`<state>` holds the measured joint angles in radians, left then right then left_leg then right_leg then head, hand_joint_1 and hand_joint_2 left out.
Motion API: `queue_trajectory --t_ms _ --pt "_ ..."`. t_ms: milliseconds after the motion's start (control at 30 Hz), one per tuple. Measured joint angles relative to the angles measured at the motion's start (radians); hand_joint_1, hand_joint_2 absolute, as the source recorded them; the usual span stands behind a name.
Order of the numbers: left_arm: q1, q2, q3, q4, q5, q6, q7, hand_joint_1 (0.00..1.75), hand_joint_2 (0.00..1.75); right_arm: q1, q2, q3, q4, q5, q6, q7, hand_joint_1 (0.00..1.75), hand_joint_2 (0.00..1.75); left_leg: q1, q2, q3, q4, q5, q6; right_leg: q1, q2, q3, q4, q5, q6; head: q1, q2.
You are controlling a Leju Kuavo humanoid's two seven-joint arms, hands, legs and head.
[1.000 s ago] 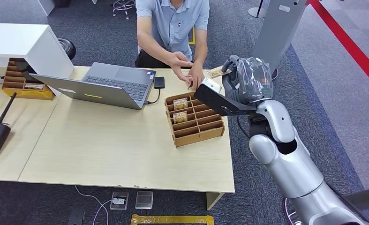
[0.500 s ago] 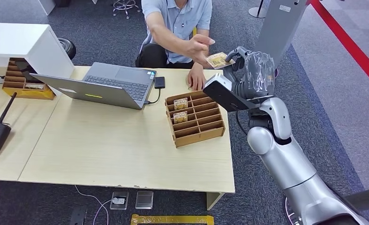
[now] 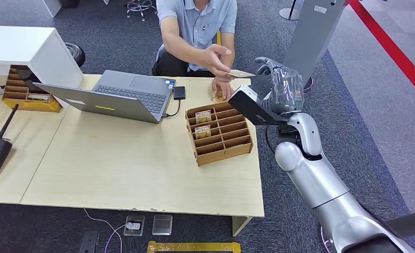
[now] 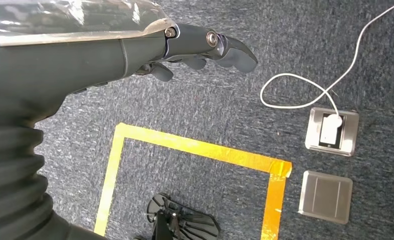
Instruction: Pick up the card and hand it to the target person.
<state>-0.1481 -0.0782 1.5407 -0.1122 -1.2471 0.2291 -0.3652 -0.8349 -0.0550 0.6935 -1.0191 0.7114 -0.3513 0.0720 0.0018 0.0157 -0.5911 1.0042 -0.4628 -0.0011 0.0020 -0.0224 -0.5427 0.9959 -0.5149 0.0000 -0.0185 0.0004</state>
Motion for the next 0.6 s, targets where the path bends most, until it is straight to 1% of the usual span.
queue_trajectory --t_ms 200,300,367,500,567,600 --pt "0.0 0.0 0.0 0.0 0.001 0.003 0.007 0.0 0.0 0.001 0.0 0.0 0.014 -0.028 0.003 0.0 0.0 1.75 0.0 0.0 0.0 0.0 0.0 0.0 0.0 0.0 0.0 0.0 0.0 0.0 0.0 0.0" --pt "0.0 0.0 0.0 0.0 0.007 0.007 0.011 0.0 0.0 0.009 0.0 -0.001 0.012 -0.079 0.015 -0.016 0.0 1.75 0.0 0.0 0.0 0.0 0.0 0.0 0.0 0.0 0.0 0.0 0.0 0.0 0.0 0.0" --pt "0.0 0.0 0.0 0.0 0.009 0.011 0.017 0.0 0.0 0.021 0.0 -0.005 0.003 -0.171 0.049 -0.053 0.0 1.75 0.0 0.0 0.0 0.0 0.0 0.0 0.0 0.0 0.0 0.0 0.0 0.0 0.0 0.0" --pt "0.001 0.0 0.0 0.0 0.016 0.014 0.023 0.0 0.0 0.066 -0.001 -0.024 -0.037 -0.449 0.132 -0.154 0.0 1.75 0.0 0.0 0.0 0.0 0.0 0.0 0.0 0.0 0.0 0.0 0.0 0.0 0.0 0.0" --pt "0.002 0.0 0.0 0.0 0.018 0.014 0.024 0.0 0.0 0.092 -0.003 -0.033 -0.061 -0.574 0.173 -0.187 0.0 1.75 0.0 0.0 0.0 0.0 0.0 0.0 0.0 0.0 0.0 0.0 0.0 0.0 -0.001 0.0" --pt "0.002 0.0 0.0 0.0 0.018 0.014 0.024 0.0 0.0 0.098 -0.004 -0.035 -0.066 -0.607 0.186 -0.195 0.0 1.75 0.0 0.0 0.0 0.0 0.0 0.0 0.0 0.0 0.0 0.0 0.0 0.0 -0.001 0.0"
